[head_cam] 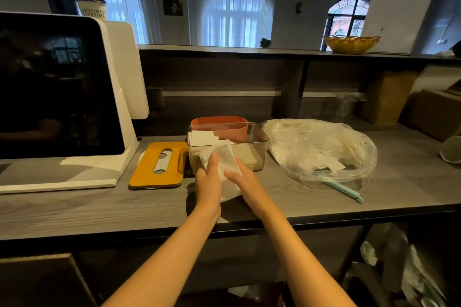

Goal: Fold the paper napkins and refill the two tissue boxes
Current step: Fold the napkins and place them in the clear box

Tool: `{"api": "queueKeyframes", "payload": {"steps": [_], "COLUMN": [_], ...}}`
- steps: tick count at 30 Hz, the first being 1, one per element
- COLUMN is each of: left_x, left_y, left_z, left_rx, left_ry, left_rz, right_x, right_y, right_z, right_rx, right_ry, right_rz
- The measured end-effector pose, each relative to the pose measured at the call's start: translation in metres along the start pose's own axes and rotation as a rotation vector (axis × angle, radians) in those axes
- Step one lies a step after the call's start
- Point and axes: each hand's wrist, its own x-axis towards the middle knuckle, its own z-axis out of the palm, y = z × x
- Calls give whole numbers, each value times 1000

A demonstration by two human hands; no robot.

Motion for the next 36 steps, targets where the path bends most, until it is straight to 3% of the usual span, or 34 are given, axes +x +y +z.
{"api": "queueKeyframes", "payload": {"steps": [3, 8, 13, 17, 21, 27, 32, 36], "left_x": [-3, -3, 17, 26, 23, 5, 0, 2], "left_y": [2, 11, 20, 17, 9, 2, -4, -3], "left_z": [-6, -28, -65, -75, -62, -29, -10, -12], "left_rx": [-36, -173, 68, 352, 613, 297, 305, 200], "left_ry": [0, -159, -359, -450, -376, -159, 51, 78], "left_rz": [5, 12, 183, 269, 318, 206, 268, 272], "right_x": [0, 1, 2, 3, 7, 7, 16, 25], "right_y": [0, 3, 5, 7, 12, 10, 11, 14], "right_z": [0, -3, -7, -9, -5, 1, 2, 9], "right_rx": [-74, -130, 8, 73, -52, -52, -13, 90], "right_ry": [-1, -10, 171, 207, 239, 181, 481, 578], "right_rz": [27, 38, 55, 77, 101, 112, 103, 160]}}
